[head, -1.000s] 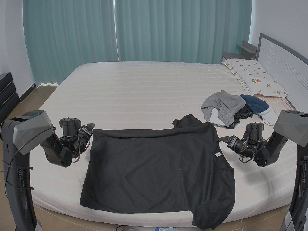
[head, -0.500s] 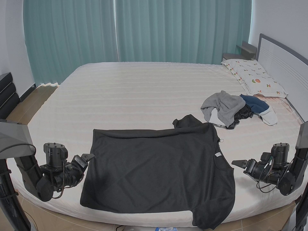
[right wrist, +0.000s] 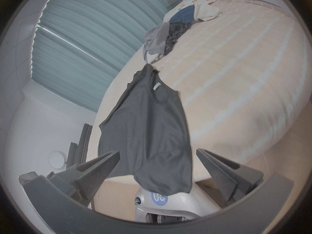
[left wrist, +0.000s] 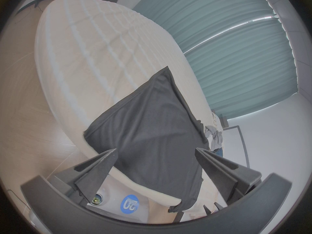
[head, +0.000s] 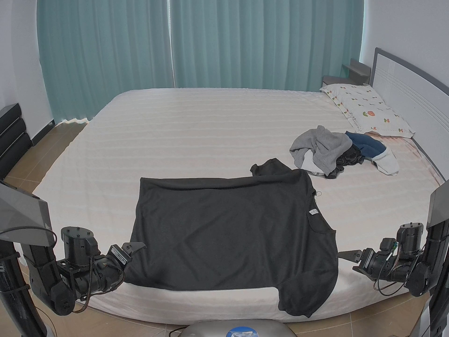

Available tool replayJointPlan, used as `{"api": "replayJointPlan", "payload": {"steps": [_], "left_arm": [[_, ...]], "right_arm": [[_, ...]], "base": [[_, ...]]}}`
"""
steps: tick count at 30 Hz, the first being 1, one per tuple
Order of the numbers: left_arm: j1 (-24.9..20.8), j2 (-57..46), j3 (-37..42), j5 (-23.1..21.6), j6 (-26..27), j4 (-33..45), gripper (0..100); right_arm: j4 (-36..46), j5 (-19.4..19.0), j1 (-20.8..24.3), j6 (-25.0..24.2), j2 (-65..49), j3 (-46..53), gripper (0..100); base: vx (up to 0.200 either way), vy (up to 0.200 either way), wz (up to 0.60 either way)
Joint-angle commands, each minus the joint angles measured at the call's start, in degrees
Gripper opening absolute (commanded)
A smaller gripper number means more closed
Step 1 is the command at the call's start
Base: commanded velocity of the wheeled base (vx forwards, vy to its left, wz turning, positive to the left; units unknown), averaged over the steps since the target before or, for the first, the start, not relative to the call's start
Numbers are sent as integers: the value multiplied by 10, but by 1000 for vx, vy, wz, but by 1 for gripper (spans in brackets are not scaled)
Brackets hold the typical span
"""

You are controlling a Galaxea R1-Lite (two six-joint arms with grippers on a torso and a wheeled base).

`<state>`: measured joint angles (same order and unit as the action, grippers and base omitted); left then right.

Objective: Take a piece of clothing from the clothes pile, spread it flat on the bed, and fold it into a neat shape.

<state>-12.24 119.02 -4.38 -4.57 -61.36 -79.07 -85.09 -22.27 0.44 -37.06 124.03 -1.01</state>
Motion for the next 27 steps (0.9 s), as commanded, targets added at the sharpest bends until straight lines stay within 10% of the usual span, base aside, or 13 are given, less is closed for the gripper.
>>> {"api": "replayJointPlan", "payload": {"steps": [1,27], "left_arm": [[17,56,-7,11,30,-18,100],[-1,213,-59,113,157,-93,100]], "right_arm": [[-10,1,4,0,26,10,100],[-46,10,55,-18,62,-31,100]], "base": [[0,0,0],[0,0,0]]}}
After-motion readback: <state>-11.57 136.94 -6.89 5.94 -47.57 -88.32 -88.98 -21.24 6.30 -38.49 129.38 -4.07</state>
